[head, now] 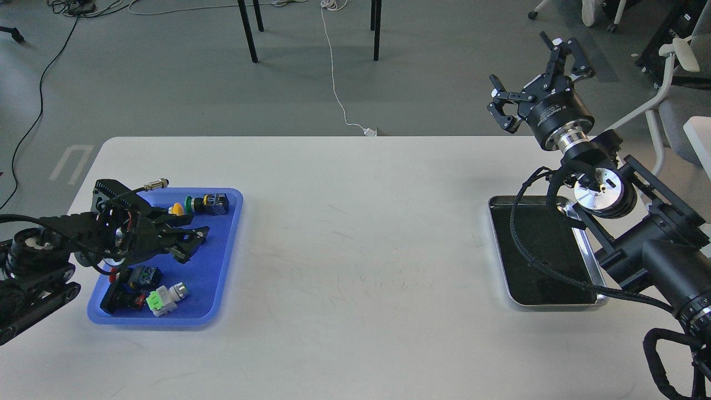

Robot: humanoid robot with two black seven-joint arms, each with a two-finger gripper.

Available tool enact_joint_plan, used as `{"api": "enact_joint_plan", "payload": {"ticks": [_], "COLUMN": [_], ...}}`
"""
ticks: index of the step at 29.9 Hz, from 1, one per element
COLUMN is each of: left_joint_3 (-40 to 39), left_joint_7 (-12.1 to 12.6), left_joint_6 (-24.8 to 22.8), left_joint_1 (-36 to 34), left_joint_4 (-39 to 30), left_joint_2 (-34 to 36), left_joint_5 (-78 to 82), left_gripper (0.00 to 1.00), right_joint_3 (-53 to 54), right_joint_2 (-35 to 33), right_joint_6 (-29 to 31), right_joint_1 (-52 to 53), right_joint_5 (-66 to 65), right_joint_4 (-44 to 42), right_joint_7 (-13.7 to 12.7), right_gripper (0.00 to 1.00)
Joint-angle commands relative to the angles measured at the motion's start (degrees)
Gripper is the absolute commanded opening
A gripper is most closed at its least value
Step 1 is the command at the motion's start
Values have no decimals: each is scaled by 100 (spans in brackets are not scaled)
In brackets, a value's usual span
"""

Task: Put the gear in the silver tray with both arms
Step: 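Reach the left hand into the blue tray toward another black gear, then close the left hand fingers around the second black gear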

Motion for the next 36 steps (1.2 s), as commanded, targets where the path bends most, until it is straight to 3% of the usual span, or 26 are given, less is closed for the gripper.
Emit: {"api": "enact_joint_plan", "payload": {"ticks": [1, 27, 36], "left_joint_3": [-8, -8, 0], "left_joint_7": [1, 18, 10], "left_joint_6": [48, 48, 57], "left_joint_1": [26, 219, 211], "left_joint_4": [-3, 32, 348], "left_joint_2": [-3, -38, -275], "left_joint_5": [-9, -361, -369], "left_gripper": [45, 51, 55], "right_joint_3": [-35, -237, -263], "right_joint_2": [-3, -82, -99], "right_joint_6": [7, 16, 34], "right_joint_1": [1, 62, 62], "right_joint_5": [-8, -17, -26], "right_joint_4": [8, 17, 26], "right_joint_7": [-9, -18, -27], "right_gripper": [99, 99, 99]}}
